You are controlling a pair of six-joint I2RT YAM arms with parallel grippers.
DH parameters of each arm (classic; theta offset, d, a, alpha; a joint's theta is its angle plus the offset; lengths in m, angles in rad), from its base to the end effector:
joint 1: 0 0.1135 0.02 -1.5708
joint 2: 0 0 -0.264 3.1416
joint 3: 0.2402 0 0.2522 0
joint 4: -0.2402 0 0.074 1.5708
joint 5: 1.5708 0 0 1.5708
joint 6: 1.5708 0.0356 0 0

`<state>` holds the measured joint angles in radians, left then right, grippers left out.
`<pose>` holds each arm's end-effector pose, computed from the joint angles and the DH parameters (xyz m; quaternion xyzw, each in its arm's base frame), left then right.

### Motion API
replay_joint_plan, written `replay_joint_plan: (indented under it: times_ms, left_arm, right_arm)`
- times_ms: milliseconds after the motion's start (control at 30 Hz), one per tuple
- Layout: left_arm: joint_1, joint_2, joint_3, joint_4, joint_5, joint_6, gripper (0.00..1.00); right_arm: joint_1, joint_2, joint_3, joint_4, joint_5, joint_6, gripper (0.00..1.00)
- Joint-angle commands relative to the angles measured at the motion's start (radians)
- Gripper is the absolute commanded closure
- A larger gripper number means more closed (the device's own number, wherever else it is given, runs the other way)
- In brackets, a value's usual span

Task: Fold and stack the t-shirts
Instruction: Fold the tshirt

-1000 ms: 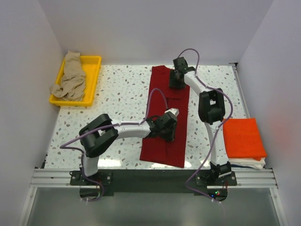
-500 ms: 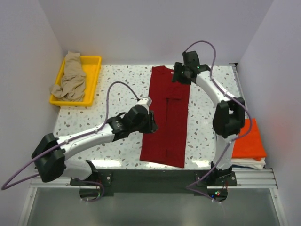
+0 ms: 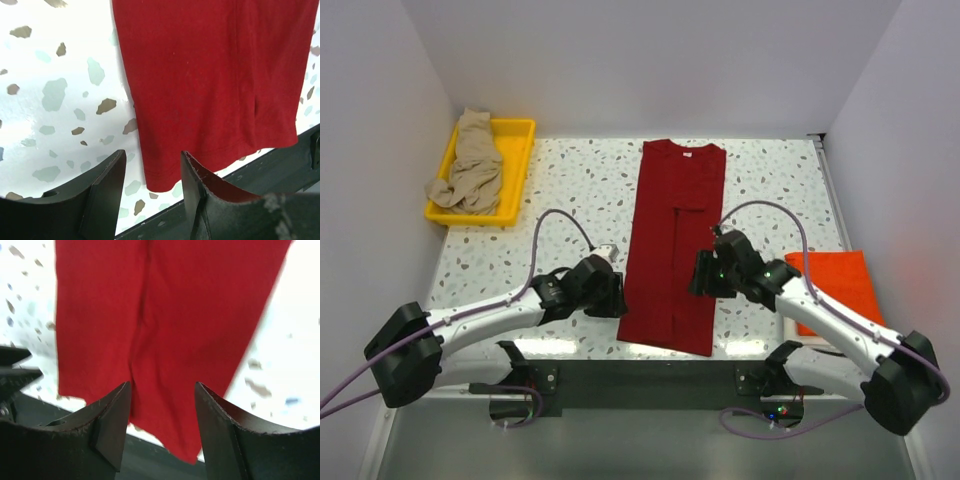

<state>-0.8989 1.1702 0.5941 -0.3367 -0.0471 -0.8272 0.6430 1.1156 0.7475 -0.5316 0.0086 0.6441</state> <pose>0.1396 -0.1728 0.1868 0.0263 0.9458 -0.2309 0.2269 0.1780 0.1330 0.2326 0.0019 0.9442 0.1943 0.2659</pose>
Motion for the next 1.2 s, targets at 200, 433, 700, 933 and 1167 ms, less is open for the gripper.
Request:
replay_joint_plan:
  times_ms: [200, 433, 700, 933, 1167]
  left_arm:
    - [-0.015, 0.086, -0.042, 0.094, 0.102, 0.005, 0.48]
    - [-0.031, 0.129, -0.051, 0.103, 0.107, 0.016, 0.53]
    - [-0.043, 0.149, -0.069, 0.116, 0.101, 0.007, 0.68]
    - [-0.043, 0.114, -0.080, 0.093, 0.092, -0.009, 1.00]
    - [-0.043, 0.057, -0.116, 0.091, 0.102, -0.038, 1.00]
  right_arm:
    - [0.067, -0.223, -0.218, -0.045, -0.088, 0.210, 0.44]
    - [0.072, -0.238, -0.290, -0.065, -0.122, 0.218, 0.44]
    - [0.072, -0.178, -0.355, -0.025, -0.182, 0.210, 0.44]
    - [0.072, -0.140, -0.395, -0.005, -0.210, 0.219, 0.44]
    - [0.072, -0.103, -0.421, -0.002, -0.242, 0.226, 0.52]
